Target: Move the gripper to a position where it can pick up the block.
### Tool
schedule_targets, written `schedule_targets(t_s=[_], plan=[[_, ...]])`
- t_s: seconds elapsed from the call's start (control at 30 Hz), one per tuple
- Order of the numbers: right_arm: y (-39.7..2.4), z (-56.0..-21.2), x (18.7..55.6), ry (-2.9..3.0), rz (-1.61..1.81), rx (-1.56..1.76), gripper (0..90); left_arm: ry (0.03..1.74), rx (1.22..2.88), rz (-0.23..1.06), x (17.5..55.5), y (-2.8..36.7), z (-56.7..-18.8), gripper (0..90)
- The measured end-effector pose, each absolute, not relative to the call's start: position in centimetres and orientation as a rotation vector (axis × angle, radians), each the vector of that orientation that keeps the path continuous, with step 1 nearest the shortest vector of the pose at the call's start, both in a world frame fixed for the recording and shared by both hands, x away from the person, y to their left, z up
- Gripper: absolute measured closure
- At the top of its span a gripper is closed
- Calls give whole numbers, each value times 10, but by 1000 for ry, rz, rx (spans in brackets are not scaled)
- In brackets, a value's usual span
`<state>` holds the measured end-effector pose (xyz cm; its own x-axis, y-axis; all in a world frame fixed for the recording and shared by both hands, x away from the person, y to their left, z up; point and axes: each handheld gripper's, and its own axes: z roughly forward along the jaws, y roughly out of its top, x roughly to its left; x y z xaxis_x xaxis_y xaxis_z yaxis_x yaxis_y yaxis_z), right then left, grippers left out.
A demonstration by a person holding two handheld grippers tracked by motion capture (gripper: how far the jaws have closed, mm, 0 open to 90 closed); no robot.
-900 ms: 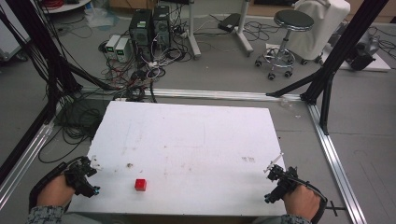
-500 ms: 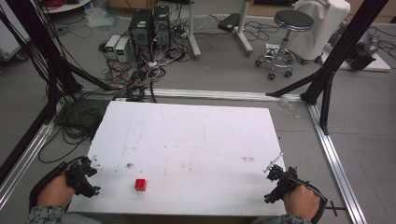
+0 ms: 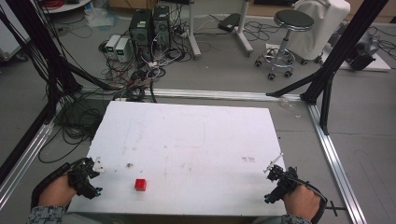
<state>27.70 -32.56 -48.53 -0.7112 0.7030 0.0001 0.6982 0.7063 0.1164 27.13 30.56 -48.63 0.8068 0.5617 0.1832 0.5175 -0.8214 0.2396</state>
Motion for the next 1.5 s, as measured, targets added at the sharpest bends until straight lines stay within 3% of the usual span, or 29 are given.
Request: schedule_targets(t_s=[0.4,0.53,0.63,1.5], plan=[[-326,-486,276,2864,170,1170,11,550,2890,372,272,288,-480,219],[-326,-484,276,2860,176,1165,11,344,2912,395,278,278,-474,221],[-327,-484,276,2859,177,1170,11,281,2908,385,281,274,-470,221],[-328,-483,276,2863,206,1166,11,14,2961,299,296,212,-457,221]])
